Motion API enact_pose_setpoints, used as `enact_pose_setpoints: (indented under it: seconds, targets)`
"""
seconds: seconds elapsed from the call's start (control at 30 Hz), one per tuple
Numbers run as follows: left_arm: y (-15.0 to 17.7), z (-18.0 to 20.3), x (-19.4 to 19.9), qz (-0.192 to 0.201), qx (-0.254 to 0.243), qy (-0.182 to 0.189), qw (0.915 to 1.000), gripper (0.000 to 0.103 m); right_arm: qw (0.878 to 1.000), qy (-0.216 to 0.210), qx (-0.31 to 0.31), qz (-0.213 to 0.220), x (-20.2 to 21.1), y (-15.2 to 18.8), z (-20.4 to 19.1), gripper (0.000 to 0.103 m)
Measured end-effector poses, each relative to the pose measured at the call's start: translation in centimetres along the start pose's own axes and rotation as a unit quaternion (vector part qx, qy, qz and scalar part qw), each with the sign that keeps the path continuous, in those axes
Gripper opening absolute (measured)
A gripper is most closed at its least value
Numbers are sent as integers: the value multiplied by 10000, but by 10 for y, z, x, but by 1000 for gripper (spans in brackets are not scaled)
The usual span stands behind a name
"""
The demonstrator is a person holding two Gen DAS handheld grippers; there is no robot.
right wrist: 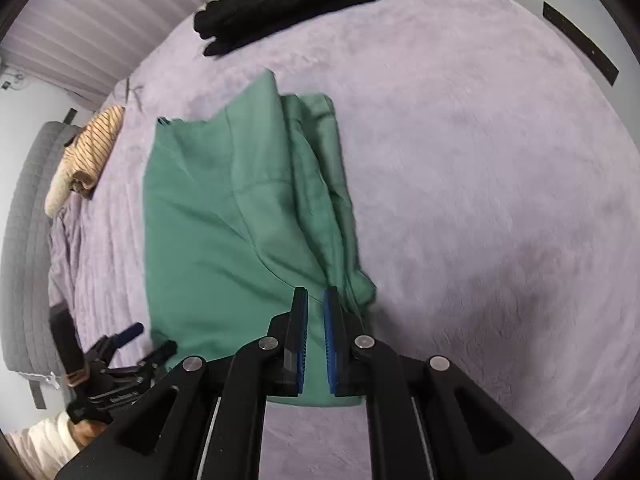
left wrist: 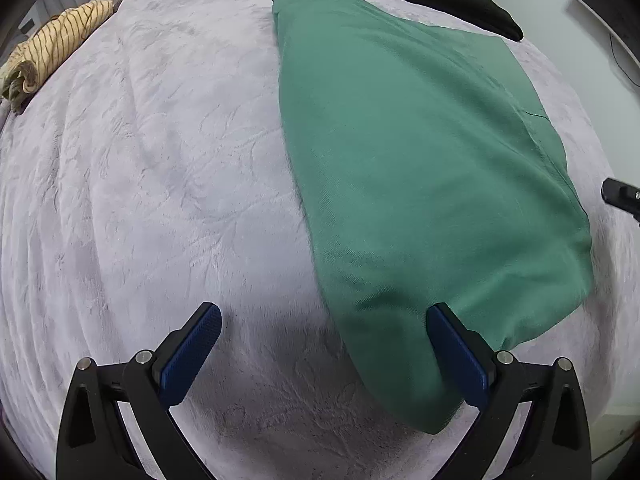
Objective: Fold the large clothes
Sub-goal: 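Pull the held edge with the right gripper to straighten the bundle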
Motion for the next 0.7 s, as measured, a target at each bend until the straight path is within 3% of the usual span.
enact_pose_setpoints:
  seconds: [0.13, 0.3, 0.4, 0.57, 0.7]
  targets:
    - [-1, 1, 0, -64, 76, -103, 9999, 103, 9989, -92, 459, -49, -14, -17, -29, 9]
    - [0, 4, -1, -154, 133, -158, 9997, 103, 9926, 668, 629, -792, -84, 5, -2, 4]
    - [-1, 6, 1, -135, 150, -236, 9995, 103, 9970, 244, 209, -709, -85, 6, 10, 4]
    - [1, 9, 3, -168, 233, -315, 9991, 103, 9947, 209, 559, -838, -70, 7, 4, 9]
    - [1, 8, 6, -184, 258, -407, 9987, 103, 9951, 20, 378, -911, -62, 6, 12, 9]
Point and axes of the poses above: each gripper's, at about its wrist camera, not at the fingertips, and x roughly against the way its jaws point, z to its right, y to its underside, the point moved 7 cm from there along -x, roughly the way its jaws point, and after that the axes turned 6 degrees about x, right-handed, at the moved point
